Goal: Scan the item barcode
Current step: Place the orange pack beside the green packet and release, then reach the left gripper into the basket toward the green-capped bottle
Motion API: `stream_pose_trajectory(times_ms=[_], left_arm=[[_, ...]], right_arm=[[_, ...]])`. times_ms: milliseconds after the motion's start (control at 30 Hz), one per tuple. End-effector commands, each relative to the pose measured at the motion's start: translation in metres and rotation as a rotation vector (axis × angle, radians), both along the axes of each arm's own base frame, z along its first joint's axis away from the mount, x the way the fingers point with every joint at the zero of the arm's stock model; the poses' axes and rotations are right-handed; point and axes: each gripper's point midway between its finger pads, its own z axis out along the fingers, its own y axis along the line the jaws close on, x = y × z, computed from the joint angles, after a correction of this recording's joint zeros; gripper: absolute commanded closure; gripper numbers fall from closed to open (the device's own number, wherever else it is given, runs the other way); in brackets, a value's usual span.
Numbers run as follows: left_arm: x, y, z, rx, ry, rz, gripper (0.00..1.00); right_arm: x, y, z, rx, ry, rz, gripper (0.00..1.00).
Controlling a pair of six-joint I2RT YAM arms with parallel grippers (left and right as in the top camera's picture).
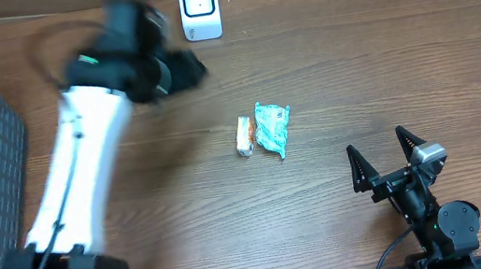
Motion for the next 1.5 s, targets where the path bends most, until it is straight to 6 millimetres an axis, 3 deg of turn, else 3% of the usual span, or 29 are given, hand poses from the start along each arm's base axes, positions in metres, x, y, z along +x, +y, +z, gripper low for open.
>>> stream_pose_trajectory(times_ms=[0, 133, 233, 367, 433, 567, 733, 800, 833, 1033, 1233, 1467], left_arm=[[0.008, 0.054, 0.076, 0.042, -0.178, 0.063, 0.37], [-0.005, 0.135, 0.133, 0.071, -0.277, 0.252, 0.37], [-0.023, 0.199, 0.151, 0.097, -0.301, 0.414, 0.36], [-0.054, 0.274, 0.142, 0.119, -0.245, 0.620, 0.38], [-0.076, 0.314, 0.127, 0.134, -0.179, 0.760, 0.43], [-0.111, 0.371, 0.093, 0.121, -0.058, 1.002, 0.41], [-0.132, 0.402, 0.041, 0.081, 0.058, 1.099, 0.30], [-0.137, 0.411, 0.017, 0.068, 0.094, 1.120, 0.14], [-0.138, 0.415, 0.007, 0.065, 0.107, 1.129, 0.00], [-0.164, 0.439, -0.053, 0.063, 0.201, 1.241, 0.00], [-0.189, 0.453, -0.087, 0.146, 0.323, 1.300, 0.00], [-0.199, 0.456, -0.118, 0.168, 0.444, 1.297, 0.00]], right_arm=[[0.000, 0.000, -0.001, 0.000, -0.006, 0.000, 0.00], [0.000, 0.000, -0.001, 0.000, -0.006, 0.000, 0.00], [0.000, 0.000, -0.001, 0.000, -0.006, 0.000, 0.00], [0.000, 0.000, -0.001, 0.000, -0.006, 0.000, 0.00], [0.000, 0.000, -0.001, 0.000, -0.006, 0.000, 0.00], [0.000, 0.000, -0.001, 0.000, -0.006, 0.000, 0.00], [0.000, 0.000, -0.001, 0.000, -0.006, 0.000, 0.00], [0.000, 0.000, -0.001, 0.000, -0.006, 0.000, 0.00], [0.000, 0.000, -0.001, 0.000, -0.006, 0.000, 0.00], [0.000, 0.000, -0.001, 0.000, -0.006, 0.000, 0.00], [0.000, 0.000, -0.001, 0.000, -0.006, 0.000, 0.00], [0.000, 0.000, -0.001, -0.001, -0.006, 0.000, 0.00]])
